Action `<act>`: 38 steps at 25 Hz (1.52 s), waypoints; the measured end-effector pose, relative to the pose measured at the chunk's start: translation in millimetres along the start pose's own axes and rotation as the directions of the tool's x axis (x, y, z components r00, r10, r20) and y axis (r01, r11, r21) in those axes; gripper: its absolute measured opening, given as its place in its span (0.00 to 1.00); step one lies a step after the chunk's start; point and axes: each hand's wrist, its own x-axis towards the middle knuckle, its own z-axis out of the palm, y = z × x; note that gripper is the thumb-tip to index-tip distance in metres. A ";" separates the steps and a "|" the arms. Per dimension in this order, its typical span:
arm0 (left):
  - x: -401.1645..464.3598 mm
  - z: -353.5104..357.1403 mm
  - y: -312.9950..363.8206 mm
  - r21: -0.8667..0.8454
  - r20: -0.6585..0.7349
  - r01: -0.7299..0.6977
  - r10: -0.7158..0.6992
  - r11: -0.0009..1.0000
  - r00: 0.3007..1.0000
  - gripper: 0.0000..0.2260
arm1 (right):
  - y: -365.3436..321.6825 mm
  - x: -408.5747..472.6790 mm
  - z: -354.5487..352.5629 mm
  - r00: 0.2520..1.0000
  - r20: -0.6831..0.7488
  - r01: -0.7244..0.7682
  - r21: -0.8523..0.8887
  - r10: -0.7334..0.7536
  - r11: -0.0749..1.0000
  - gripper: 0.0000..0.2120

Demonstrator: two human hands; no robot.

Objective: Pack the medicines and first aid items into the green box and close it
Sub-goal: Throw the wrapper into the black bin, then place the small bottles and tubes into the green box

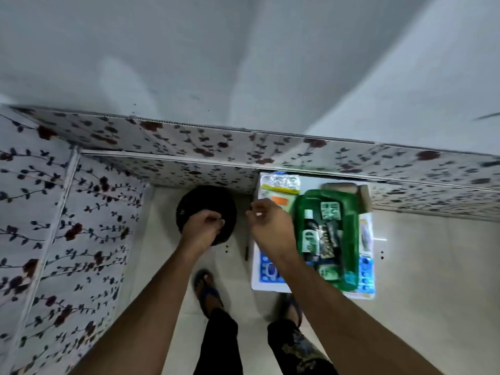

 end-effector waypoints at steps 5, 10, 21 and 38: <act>-51.4 76.7 27.5 0.276 0.057 -0.274 0.268 0.921 0.962 0.14 | 70.0 -9.0 -131.6 0.985 -0.165 -0.030 0.109 0.048 0.994 0.07; -31.5 115.1 20.4 0.654 0.182 -0.507 0.533 0.562 0.826 0.21 | 171.9 7.8 -182.8 0.914 -0.346 -0.238 -0.036 0.211 0.971 0.06; -2.4 142.8 17.9 0.826 0.380 -0.531 0.510 0.189 0.772 0.21 | 249.9 42.8 -158.7 0.899 -0.281 -0.384 -0.143 0.335 0.912 0.16; -67.6 236.2 130.2 0.510 0.066 -0.266 0.272 0.818 0.960 0.18 | 208.0 25.6 -196.4 0.806 -0.309 -0.348 0.441 0.504 0.827 0.11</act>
